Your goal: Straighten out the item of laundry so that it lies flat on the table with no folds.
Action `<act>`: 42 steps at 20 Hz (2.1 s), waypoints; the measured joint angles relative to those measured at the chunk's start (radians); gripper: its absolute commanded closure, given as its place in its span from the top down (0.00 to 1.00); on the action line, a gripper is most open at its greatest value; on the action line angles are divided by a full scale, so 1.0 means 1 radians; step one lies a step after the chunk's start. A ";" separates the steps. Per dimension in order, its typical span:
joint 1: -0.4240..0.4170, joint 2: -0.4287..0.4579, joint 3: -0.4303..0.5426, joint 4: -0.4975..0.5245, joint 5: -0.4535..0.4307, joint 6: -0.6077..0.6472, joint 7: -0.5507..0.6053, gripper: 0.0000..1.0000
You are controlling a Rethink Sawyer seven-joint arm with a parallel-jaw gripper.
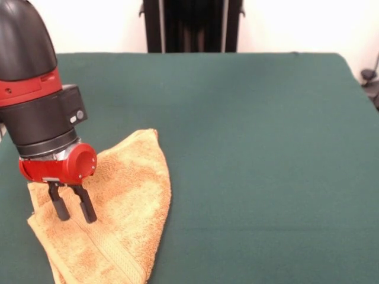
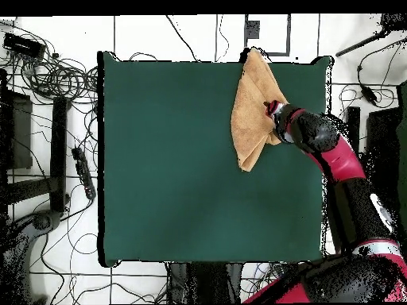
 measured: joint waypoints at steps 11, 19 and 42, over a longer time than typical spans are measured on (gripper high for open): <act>0.000 0.000 0.000 -0.003 0.000 0.002 0.000 1.00; -0.022 -0.025 0.000 0.001 -0.001 0.036 0.000 1.00; -0.076 0.047 0.011 -0.121 -0.073 0.095 0.000 1.00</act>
